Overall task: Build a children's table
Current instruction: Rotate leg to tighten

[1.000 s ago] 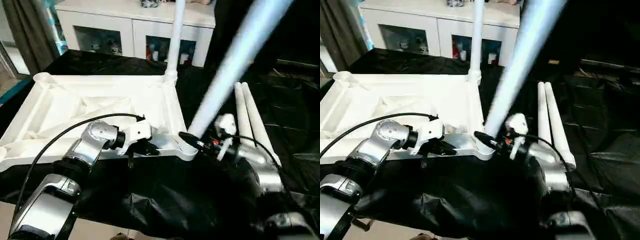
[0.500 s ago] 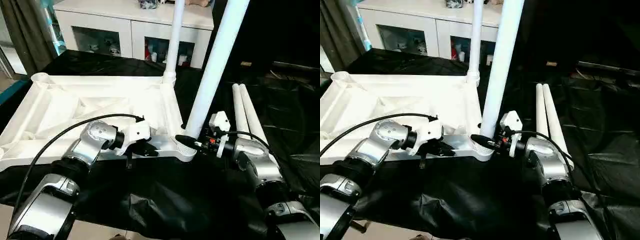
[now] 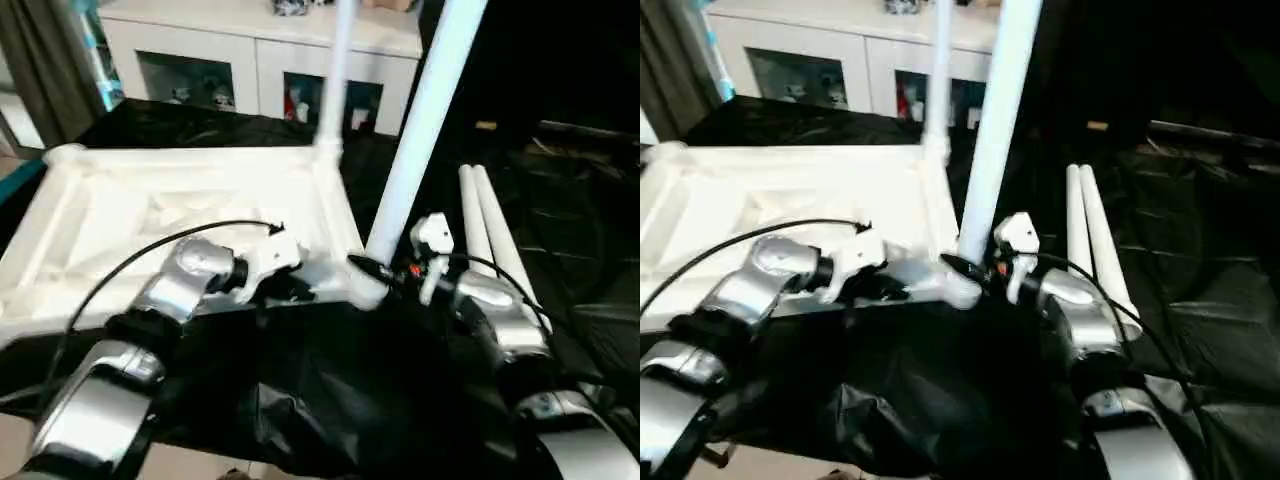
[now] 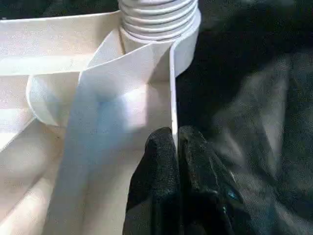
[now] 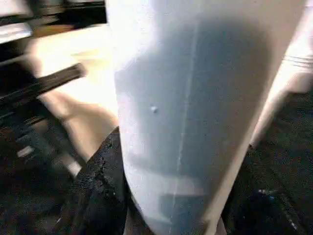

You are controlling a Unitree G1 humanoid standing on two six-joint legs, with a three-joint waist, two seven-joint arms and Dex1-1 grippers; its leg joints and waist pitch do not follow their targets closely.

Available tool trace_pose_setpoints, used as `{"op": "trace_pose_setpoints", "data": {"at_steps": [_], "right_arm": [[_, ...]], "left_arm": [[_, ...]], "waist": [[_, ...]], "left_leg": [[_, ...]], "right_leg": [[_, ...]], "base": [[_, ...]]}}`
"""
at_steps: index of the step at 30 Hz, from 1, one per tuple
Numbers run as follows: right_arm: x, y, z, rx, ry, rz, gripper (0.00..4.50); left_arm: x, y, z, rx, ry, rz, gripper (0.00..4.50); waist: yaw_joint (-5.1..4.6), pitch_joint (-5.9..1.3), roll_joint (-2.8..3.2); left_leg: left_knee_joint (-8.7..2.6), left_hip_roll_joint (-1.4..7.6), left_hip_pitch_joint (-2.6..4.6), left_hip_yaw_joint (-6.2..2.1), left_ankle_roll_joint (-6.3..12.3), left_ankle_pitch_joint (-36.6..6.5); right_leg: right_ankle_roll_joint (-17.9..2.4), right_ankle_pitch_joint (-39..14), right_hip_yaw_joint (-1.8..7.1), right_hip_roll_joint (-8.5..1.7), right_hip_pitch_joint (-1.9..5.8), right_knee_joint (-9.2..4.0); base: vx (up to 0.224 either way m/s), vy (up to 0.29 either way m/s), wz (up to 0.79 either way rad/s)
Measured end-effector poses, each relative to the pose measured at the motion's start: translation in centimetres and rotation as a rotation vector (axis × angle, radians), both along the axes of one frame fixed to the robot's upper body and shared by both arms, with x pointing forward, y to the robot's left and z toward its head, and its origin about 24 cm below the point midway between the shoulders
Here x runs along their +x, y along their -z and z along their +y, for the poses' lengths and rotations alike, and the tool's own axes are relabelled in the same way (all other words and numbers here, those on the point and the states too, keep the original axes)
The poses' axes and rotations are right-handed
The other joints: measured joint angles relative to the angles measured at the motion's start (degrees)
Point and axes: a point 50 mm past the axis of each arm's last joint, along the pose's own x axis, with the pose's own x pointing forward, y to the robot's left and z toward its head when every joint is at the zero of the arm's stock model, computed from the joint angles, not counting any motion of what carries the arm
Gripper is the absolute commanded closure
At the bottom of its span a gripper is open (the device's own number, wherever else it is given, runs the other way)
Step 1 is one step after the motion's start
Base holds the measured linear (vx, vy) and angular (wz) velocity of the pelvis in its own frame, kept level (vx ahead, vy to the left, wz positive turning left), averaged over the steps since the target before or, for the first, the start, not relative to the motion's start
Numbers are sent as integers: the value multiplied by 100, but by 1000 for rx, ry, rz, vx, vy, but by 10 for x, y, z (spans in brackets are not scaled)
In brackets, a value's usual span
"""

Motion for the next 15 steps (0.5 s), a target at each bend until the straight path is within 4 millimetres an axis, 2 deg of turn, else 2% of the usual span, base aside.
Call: {"op": "trace_pose_setpoints", "data": {"at_steps": [7,11,15], "right_arm": [[24,-7,16,5,318,26,259],[36,-14,27,13,538,56,259],[39,-16,33,-2,593,54,259]], "left_arm": [[19,-8,-21,26,-181,7,450],[26,-11,-42,35,-268,-3,450],[27,-13,-45,34,-292,-8,450]], "waist": [[-6,24,15],[17,24,16],[21,23,16]], "left_leg": [[-4,-1,-12,3,-14,9],[-23,-1,-30,8,-14,10],[-28,2,-50,8,-6,14]], "right_leg": [[-24,26,1,0,-15,-3],[-24,29,-1,0,-33,-15],[-23,30,-5,1,-50,-15]], "base": [[0,0,0],[0,0,0],[0,0,0]]}}
